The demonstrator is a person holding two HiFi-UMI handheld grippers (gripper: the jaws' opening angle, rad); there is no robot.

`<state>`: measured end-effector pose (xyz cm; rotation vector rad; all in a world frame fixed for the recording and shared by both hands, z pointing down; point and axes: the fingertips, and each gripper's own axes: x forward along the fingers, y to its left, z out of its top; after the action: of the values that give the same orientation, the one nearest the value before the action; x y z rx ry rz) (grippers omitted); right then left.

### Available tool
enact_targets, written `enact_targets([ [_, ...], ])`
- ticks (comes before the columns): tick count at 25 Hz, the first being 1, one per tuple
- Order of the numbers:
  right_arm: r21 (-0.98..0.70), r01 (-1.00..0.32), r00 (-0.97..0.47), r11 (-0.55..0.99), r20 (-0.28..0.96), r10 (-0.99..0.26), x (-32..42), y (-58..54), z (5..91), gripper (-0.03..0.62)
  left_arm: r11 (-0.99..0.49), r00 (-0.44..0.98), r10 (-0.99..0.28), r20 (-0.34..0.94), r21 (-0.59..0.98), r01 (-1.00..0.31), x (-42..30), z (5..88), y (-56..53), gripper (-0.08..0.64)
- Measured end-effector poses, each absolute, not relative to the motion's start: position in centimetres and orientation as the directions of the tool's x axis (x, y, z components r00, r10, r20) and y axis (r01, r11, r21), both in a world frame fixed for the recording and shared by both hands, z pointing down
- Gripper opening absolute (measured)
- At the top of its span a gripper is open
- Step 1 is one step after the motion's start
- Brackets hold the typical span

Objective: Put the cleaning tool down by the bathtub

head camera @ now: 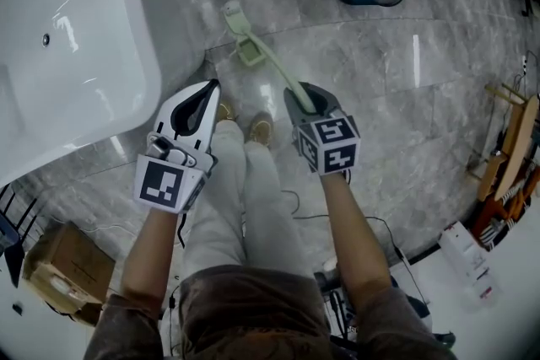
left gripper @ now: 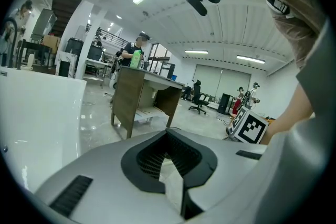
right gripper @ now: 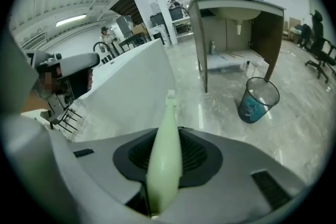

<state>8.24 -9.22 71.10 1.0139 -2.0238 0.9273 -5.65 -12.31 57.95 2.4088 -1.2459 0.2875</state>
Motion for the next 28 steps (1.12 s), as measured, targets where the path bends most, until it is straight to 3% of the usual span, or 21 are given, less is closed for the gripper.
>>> enact_targets([
  [28, -0.175, -0.833, -0.261, 0.525, 0.961, -0.094, 10.3, -8.7, 88.0, 0.098, -0.524, 0.592, -0.692, 0.413, 0.278, -0.805, -5.8, 60.8, -14.3, 0.000],
])
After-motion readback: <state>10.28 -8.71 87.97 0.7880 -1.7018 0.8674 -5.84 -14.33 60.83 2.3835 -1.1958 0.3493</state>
